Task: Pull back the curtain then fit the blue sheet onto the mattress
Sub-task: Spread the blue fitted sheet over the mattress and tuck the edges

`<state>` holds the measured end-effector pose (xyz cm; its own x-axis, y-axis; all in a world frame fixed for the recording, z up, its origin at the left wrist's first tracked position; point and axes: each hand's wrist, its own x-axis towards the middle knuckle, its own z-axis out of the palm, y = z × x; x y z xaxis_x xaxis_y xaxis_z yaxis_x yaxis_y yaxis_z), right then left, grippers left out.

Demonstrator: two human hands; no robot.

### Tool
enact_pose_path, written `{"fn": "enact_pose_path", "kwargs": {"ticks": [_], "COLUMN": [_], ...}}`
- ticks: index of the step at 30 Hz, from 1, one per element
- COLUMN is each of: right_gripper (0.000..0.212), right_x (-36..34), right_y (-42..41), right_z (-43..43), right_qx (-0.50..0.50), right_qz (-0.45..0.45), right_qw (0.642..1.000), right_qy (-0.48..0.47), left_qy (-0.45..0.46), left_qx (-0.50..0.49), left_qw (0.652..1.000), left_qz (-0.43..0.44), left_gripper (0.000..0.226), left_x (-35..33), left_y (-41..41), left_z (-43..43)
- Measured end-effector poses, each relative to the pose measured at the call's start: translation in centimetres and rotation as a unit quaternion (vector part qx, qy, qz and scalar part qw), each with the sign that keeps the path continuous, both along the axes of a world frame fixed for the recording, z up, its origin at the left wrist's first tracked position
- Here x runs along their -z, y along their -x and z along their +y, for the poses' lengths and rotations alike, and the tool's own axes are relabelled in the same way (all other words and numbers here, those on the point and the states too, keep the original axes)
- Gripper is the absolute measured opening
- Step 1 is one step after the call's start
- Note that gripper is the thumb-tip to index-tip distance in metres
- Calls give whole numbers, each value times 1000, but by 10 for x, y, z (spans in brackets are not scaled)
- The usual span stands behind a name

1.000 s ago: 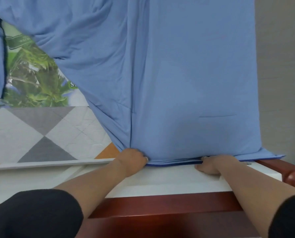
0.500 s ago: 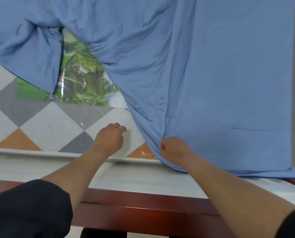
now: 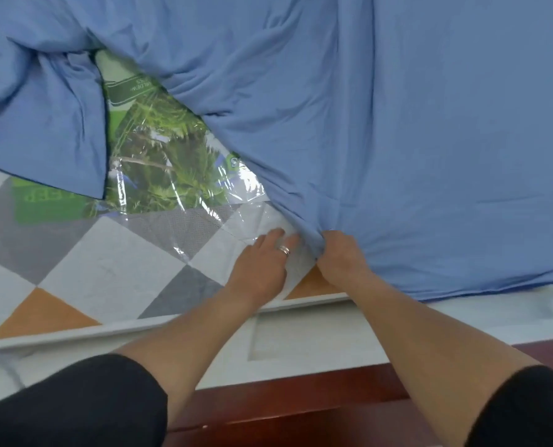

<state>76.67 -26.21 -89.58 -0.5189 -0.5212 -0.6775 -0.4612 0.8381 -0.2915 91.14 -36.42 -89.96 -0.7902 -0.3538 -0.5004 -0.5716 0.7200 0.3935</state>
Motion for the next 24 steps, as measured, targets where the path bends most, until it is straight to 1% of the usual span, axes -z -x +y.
{"fn": "enact_pose_path", "kwargs": {"ticks": [2, 4, 6, 8, 9, 10, 11, 13, 15, 16, 17, 18, 19, 20, 21, 22, 23, 24], "right_gripper": [8, 11, 16, 11, 9, 10, 12, 15, 16, 14, 13, 13, 12, 11, 10, 10, 10, 10], "right_x": [-15, -31, -43, -48, -49, -49, -47, -42, -36, -33, -30, -27, -25, -23, -22, -22, -21, -21], "right_y": [7, 14, 22, 27, 28, 27, 25, 21, 16, 14, 13, 13, 12, 12, 11, 12, 11, 12], "right_z": [-2, 0, 4, 8, 8, 9, 10, 13, 17, 18, 18, 19, 20, 19, 19, 20, 20, 21], "right_qx": [28, 60, 90, 142, 163, 172, 171, 154, 116, 95, 81, 78, 82, 86, 92, 98, 109, 123], "right_qz": [-66, -119, -158, -209, -243, -266, -269, -245, -172, -116, -63, -27, -15, -16, -24, -33, -44, -52], "right_qw": [997, 991, 983, 967, 956, 948, 947, 957, 978, 989, 995, 996, 996, 996, 995, 995, 993, 991], "right_qy": [14, 25, 28, 27, 29, 32, 32, 34, 17, 3, -8, -13, -14, -15, -15, -12, -6, 2], "left_qy": [26, 25, 27, 27, 23, 23, 30, 33, 4, -34, -86, -138, -173, -189, -192, -180, -156, -134], "left_qx": [8, -6, -50, -114, -139, -149, -143, -133, -191, -235, -271, -301, -330, -362, -393, -415, -424, -415], "left_qw": [999, 999, 991, 972, 968, 970, 975, 982, 973, 961, 942, 915, 885, 854, 826, 808, 801, 802], "left_qz": [19, 48, 124, 205, 208, 192, 169, 128, 126, 143, 179, 229, 280, 322, 355, 377, 393, 407], "left_gripper": [74, 79, 78, 68, 66, 66, 67, 66, 56, 52, 51, 53, 56, 57, 59, 59, 59, 56], "left_x": [-3, -7, -6, -2, 1, 5, 11, 21, 30, 33, 35, 34, 31, 26, 18, 11, 5, 1], "left_y": [10, 21, 34, 50, 56, 60, 64, 70, 77, 79, 80, 82, 84, 86, 89, 93, 97, 99], "left_z": [-18, -34, -42, -45, -47, -49, -50, -55, -64, -70, -77, -83, -89, -94, -98, -100, -101, -103]}}
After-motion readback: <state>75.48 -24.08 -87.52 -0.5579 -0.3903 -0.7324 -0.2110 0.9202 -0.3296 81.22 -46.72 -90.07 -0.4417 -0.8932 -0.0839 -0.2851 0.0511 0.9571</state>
